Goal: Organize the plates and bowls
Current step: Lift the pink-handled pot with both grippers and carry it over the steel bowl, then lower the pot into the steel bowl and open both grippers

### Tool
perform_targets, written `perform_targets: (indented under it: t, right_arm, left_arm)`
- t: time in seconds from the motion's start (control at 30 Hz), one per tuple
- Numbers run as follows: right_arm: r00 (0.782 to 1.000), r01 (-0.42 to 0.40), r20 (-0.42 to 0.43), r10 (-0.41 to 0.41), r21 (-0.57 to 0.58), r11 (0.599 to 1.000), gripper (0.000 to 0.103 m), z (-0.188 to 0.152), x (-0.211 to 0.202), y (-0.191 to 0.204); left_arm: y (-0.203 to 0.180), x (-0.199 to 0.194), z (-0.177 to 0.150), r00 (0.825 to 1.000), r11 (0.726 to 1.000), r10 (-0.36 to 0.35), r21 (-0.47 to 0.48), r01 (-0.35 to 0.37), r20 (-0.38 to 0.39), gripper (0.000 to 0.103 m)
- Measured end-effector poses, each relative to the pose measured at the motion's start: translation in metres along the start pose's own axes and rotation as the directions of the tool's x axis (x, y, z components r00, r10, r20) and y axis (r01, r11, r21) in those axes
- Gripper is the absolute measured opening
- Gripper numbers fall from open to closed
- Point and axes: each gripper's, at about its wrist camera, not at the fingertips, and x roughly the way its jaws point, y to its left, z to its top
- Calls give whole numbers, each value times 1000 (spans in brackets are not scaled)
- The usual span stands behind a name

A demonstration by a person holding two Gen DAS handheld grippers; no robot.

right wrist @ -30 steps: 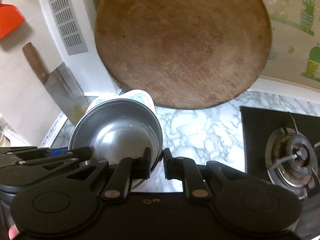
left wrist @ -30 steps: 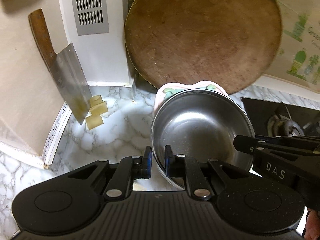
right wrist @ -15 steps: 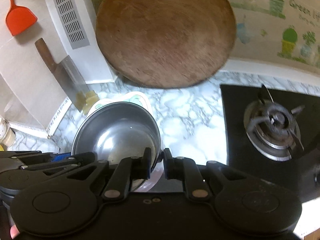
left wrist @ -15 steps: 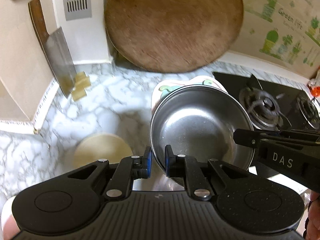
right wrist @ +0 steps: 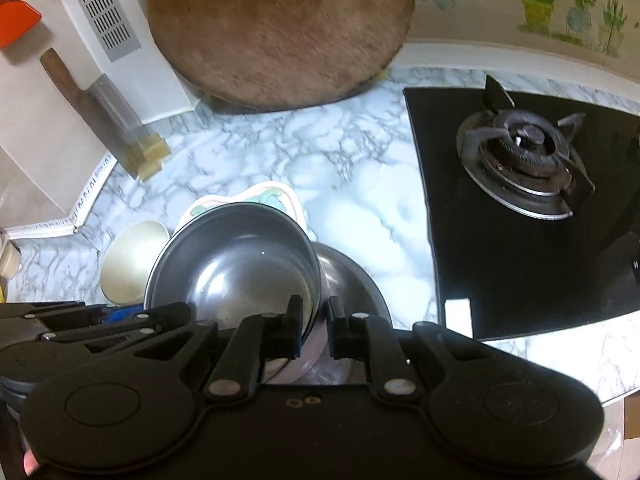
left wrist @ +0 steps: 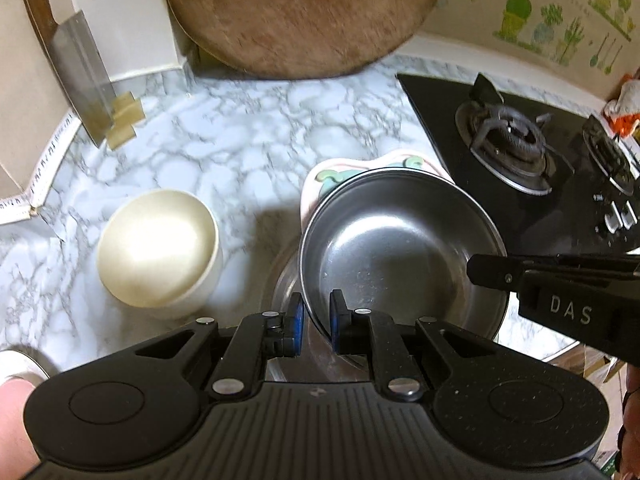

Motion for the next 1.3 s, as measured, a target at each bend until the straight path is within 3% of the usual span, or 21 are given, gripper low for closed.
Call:
perform_targets:
  t: [0.67, 1.3]
  right_arm:
    - [998, -15, -68, 17, 20, 1000, 14, -18, 28, -19]
    - [998, -39, -37, 40, 34, 999, 17, -12, 19, -24]
  left_arm:
    - [-6, 30, -12, 998, 1000, 9, 22, -7, -64, 12]
    - [3, 28, -8, 998, 999, -29, 26, 31, -61, 13]
